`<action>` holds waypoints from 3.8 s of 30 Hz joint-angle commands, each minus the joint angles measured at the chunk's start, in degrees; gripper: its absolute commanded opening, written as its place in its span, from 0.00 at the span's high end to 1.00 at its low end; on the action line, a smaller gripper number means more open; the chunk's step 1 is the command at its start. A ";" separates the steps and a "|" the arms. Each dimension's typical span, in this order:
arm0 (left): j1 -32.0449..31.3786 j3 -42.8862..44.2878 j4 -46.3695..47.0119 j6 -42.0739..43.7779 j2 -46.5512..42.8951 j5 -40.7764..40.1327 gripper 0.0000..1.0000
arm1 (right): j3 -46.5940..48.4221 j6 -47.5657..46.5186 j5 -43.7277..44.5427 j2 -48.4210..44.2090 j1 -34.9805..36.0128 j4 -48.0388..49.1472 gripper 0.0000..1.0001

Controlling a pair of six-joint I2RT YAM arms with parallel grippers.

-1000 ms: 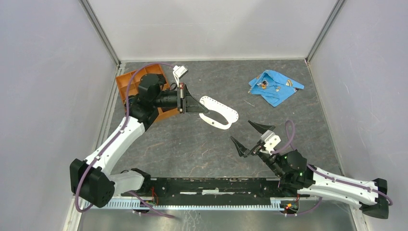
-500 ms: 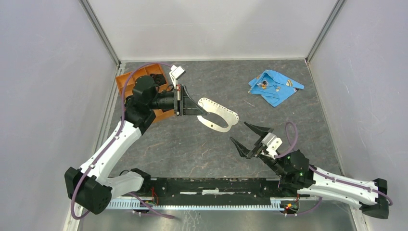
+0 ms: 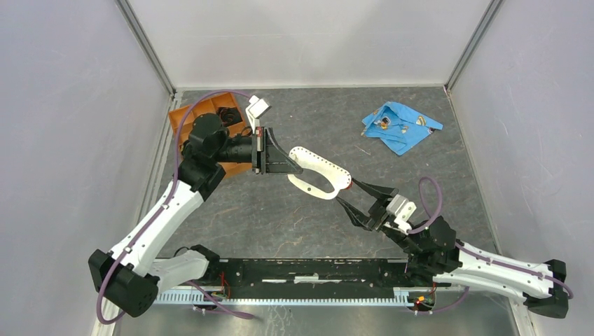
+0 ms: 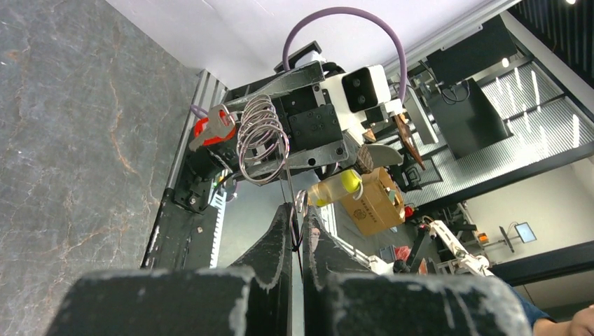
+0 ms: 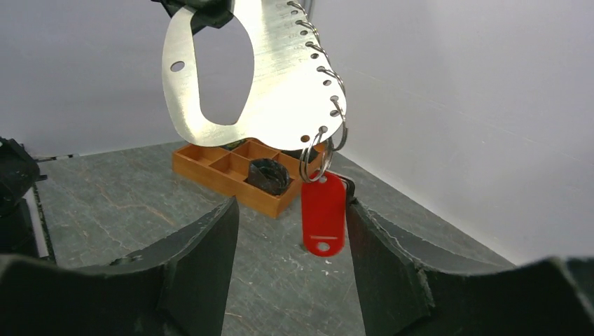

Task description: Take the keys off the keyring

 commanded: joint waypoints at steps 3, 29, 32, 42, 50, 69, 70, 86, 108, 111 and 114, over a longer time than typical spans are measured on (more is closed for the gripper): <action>-1.13 2.41 3.05 -0.28 -1.73 1.19 0.98 | 3.83 -0.18 -4.29 1.72 -0.07 2.32 0.43; -2.29 2.59 3.25 0.36 -2.37 1.29 0.98 | 3.73 0.34 -3.03 -0.30 -0.08 -2.05 0.41; -2.25 2.42 3.25 0.61 -2.52 1.40 0.98 | 4.03 0.64 -3.91 -0.58 -0.06 -3.24 0.41; -2.34 1.64 3.30 1.37 -3.01 2.01 0.98 | 5.44 1.73 -5.97 -0.92 -0.04 -6.91 0.37; -2.34 1.10 3.25 2.05 -4.11 2.70 0.98 | 5.92 1.84 -4.65 -2.45 -0.08 -8.76 0.33; -3.50 0.39 2.99 3.79 -4.12 3.47 0.98 | 8.24 4.74 -7.82 1.43 -0.08 -5.23 0.52; -3.48 0.39 2.99 3.79 -4.10 3.44 0.98 | 7.94 4.74 -7.45 1.32 -0.08 -4.69 0.54; -3.52 0.61 2.81 4.13 -3.48 3.24 0.98 | 6.49 4.23 -4.44 0.64 -0.03 -4.38 0.77; -1.08 -7.08 6.66 7.23 -1.61 3.25 0.98 | 18.71 -3.43 -0.46 3.64 -0.06 -27.11 0.99; -0.40 -7.08 6.74 7.46 -1.39 3.21 0.98 | 19.63 -3.49 -0.15 5.29 -0.05 -28.60 0.99; 0.12 -7.38 6.45 8.43 -1.59 2.98 0.98 | 19.98 -3.53 1.17 6.07 -0.07 -28.99 0.99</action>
